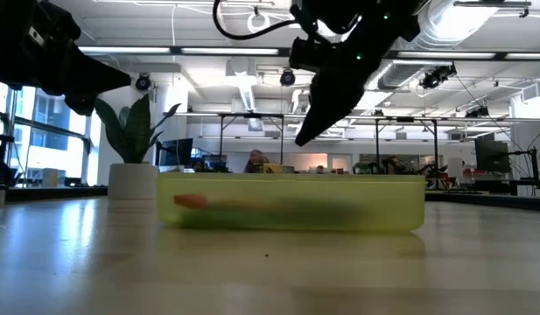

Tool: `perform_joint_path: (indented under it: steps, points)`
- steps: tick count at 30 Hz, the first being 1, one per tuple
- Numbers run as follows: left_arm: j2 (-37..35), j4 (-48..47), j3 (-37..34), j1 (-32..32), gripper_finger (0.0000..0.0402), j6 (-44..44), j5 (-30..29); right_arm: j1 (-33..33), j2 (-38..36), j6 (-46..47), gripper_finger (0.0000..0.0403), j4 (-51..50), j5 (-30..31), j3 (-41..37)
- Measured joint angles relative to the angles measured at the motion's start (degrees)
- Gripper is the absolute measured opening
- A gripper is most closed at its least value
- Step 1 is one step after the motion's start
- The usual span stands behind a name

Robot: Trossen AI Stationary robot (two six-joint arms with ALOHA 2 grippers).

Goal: Pack school essentials
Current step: Put the yellow crayon box into the yellow box

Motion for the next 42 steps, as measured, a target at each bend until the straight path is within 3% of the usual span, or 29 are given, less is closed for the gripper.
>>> perform_joint_path:
  steps: [12, 21, 27, 34, 42]
  points:
    - [0.0, 0.01, 0.0, 0.0, 0.0005, 0.04, 0.0, -11.35, 0.0, -25.55, 0.04, 13.0, 4.53, 0.27]
    - [0.0, 0.01, 0.0, 0.0, 0.0005, 0.03, 0.0, -19.93, 1.33, -36.36, 0.04, 4.18, -4.96, 10.27]
    - [0.0, 0.02, 0.0, 0.0, 0.0005, 0.0, 0.11, -23.68, 6.33, -42.98, 0.04, -0.23, -11.78, 14.42]
    - [0.0, 0.02, 0.0, 0.01, 0.0005, 0.04, 0.08, -24.67, 13.69, -46.01, 0.04, -8.49, -13.05, 20.55]
    - [0.0, 0.02, 0.0, 0.02, 0.0005, 0.04, 0.14, -24.92, 19.56, -48.43, 0.04, -11.41, -13.19, 25.94]
